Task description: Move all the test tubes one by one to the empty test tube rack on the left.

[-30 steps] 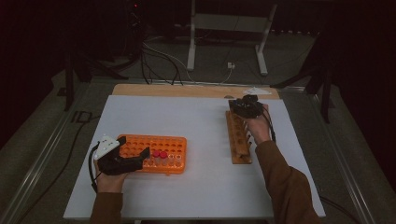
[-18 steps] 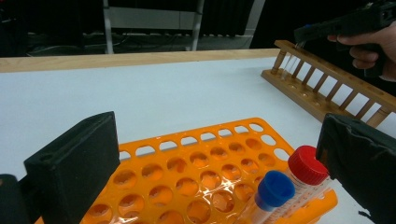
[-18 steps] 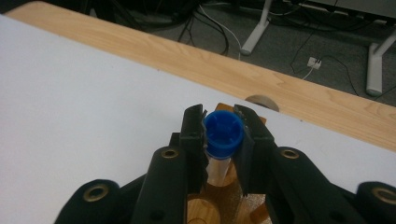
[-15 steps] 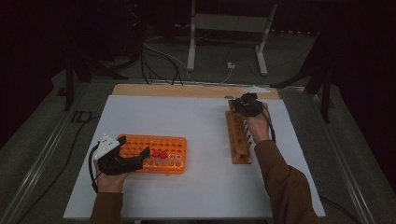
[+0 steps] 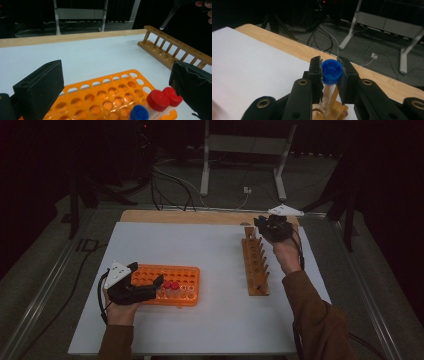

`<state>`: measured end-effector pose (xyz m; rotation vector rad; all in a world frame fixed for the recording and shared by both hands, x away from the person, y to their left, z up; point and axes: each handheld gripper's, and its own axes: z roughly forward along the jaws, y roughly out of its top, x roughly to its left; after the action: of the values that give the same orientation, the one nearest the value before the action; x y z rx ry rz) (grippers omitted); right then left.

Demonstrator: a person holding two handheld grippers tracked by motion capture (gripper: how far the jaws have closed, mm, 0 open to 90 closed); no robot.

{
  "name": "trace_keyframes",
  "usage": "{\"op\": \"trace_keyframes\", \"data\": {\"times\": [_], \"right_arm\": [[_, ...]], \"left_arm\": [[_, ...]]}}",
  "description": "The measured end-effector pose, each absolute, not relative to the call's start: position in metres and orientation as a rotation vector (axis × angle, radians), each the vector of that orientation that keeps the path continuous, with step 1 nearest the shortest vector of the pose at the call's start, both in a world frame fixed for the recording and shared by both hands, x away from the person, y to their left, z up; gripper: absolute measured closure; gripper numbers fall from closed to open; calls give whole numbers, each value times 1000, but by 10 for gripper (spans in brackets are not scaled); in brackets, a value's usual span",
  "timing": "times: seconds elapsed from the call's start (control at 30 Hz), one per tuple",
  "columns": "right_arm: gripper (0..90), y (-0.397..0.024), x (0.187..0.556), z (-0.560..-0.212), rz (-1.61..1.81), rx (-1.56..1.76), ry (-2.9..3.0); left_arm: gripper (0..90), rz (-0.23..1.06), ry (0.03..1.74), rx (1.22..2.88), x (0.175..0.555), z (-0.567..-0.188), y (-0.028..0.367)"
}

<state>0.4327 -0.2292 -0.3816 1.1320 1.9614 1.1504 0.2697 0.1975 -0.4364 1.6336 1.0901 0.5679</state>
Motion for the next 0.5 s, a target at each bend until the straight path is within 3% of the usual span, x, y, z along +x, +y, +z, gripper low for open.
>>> {"op": "trace_keyframes", "data": {"times": [0.5], "right_arm": [[756,-190,381,-368,1313,989,2147]], "left_arm": [[6,586,1000,1708,277,-421,159]]}}
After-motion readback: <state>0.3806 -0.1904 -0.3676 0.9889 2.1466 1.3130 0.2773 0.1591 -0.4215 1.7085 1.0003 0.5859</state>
